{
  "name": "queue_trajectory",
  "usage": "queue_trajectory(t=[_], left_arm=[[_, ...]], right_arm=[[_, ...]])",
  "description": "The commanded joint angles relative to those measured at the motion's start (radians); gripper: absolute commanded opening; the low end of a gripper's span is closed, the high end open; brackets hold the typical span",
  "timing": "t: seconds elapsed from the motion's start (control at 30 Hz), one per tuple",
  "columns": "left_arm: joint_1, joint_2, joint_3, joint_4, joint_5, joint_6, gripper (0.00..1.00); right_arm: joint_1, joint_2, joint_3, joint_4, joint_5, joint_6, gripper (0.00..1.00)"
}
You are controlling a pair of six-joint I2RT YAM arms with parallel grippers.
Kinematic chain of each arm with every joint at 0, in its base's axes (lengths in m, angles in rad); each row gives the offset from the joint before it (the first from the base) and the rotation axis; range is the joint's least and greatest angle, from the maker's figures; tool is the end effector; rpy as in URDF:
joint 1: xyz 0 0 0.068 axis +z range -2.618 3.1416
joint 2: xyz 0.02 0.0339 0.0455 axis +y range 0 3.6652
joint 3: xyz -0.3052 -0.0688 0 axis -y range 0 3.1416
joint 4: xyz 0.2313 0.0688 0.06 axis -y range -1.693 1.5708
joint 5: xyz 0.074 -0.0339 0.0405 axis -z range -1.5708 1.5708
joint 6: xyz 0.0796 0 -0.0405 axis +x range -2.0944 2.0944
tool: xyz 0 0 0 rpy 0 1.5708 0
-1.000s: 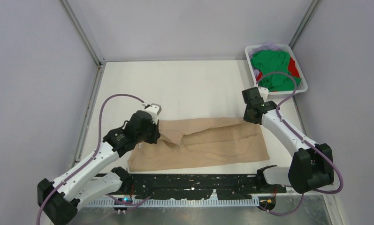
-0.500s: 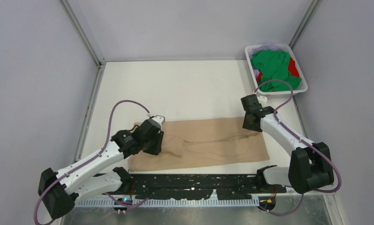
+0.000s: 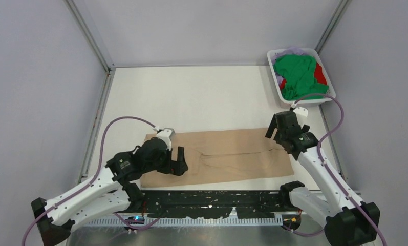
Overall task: Fold and stack the t-shirts
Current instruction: Fold the other side of the tshirt into a rectangle
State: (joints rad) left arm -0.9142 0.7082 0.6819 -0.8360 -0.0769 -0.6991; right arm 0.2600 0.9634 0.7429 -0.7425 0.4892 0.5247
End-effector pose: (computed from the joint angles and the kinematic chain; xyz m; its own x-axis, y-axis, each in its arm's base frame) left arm 0.0786 -0.0919 0.2495 -0.8434 0.0432 -0.5356 0.2828 0.8832 -0.3741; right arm 0.1710 0.0068 0.2536 -0.6704 0.2792 -0.6875 0.4255 0.9037 -0.0478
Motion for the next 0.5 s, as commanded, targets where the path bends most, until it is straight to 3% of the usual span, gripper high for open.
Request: queue_trajectory(t=[0.0,0.07,0.23,0.47], left_arm=[[0.011,0.127,0.027,0.302,-0.047,0.006,0.99],[0.027,0.231,0.062,0.318,-0.017,0.023,1.00],[0.047,0.443,0.105,0.225,0.015,0.020,1.00],[0.049,0.428,-0.098,0.179,0.073,-0.049,1.00]], right_arm=[[-0.001,-0.074,-0.056,0.217,-0.173,-0.021,0.95],[-0.001,-0.060,-0.080,0.299,-0.302,-0.032,0.96],[0.000,0.053,-0.087,0.374,-0.419,-0.040,0.95],[-0.003,0.180,-0.095,0.384,-0.428,-0.058,0.95]])
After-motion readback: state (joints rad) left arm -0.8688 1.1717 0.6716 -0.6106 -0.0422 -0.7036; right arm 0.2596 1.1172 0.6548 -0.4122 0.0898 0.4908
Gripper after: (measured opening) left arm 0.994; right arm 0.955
